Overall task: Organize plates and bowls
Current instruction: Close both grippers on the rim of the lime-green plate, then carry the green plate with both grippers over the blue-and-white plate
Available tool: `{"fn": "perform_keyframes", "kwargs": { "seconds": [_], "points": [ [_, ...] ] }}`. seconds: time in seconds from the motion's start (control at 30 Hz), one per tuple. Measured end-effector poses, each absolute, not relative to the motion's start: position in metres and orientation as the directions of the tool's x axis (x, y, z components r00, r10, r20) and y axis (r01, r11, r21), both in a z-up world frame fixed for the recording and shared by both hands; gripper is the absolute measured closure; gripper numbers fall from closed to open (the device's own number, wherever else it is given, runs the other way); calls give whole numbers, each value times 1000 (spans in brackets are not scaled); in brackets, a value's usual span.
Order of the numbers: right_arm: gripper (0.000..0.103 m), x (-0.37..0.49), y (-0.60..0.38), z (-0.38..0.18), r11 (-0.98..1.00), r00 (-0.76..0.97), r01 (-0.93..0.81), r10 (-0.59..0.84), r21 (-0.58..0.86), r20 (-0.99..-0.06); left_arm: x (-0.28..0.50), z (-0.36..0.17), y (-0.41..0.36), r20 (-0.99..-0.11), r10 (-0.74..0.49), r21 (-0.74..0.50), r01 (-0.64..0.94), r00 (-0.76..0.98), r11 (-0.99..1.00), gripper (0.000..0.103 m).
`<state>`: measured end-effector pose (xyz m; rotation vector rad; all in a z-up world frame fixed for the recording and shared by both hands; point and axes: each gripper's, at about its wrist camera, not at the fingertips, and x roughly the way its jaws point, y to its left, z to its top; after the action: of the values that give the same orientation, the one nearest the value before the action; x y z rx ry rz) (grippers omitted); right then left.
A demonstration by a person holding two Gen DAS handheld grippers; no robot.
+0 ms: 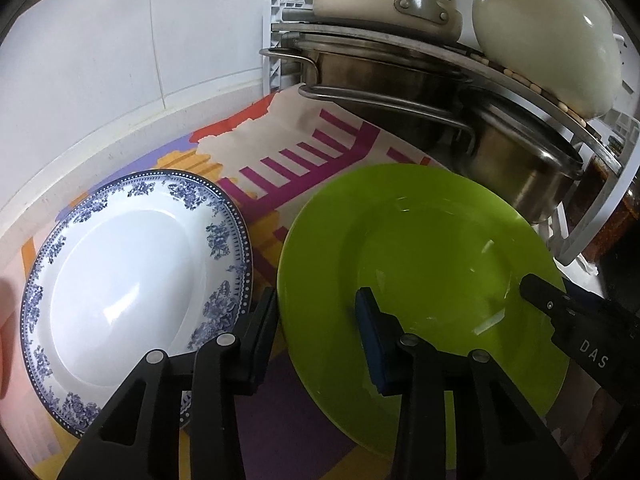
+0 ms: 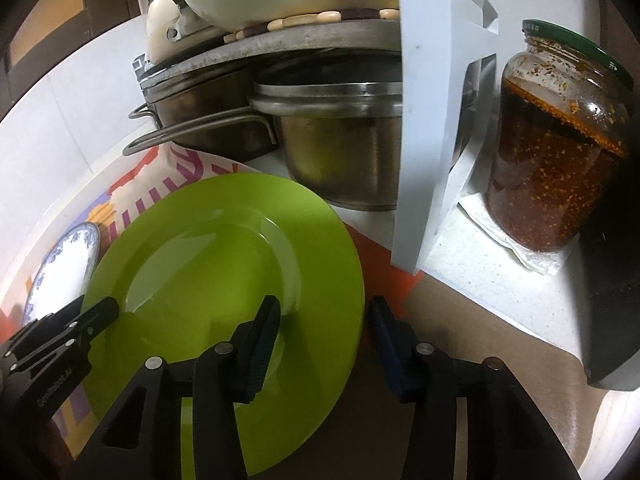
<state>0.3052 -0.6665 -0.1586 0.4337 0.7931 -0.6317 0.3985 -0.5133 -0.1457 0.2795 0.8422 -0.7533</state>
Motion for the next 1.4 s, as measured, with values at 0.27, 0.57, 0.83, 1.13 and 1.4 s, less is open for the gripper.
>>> {"fn": "perform_keyframes", "kwargs": {
  "seconds": [0.27, 0.57, 0.83, 1.13, 1.4],
  "points": [
    [61, 311, -669, -159, 750, 538, 652, -352, 113, -766, 401, -146, -516, -761, -488, -67, 698, 426, 713, 64],
    [62, 309, -659, -152, 770, 542, 633, -364, 83, -757, 396, -139, -505, -762, -474, -67, 675, 441, 735, 64],
    [62, 292, -642, -134, 779, 568, 617, -349, 106, -746, 377, -112, -479, -745, -463, -46, 654, 481, 755, 64],
    [62, 265, -608, -101, 811, 614, 571, -319, 127, -722, 351, -79, -424, -720, -438, -53, 587, 538, 808, 65],
    [62, 257, -565, -75, 863, 662, 490, -276, 123, -697, 333, -59, -360, -701, -390, -66, 491, 597, 869, 65]
  ]
}}
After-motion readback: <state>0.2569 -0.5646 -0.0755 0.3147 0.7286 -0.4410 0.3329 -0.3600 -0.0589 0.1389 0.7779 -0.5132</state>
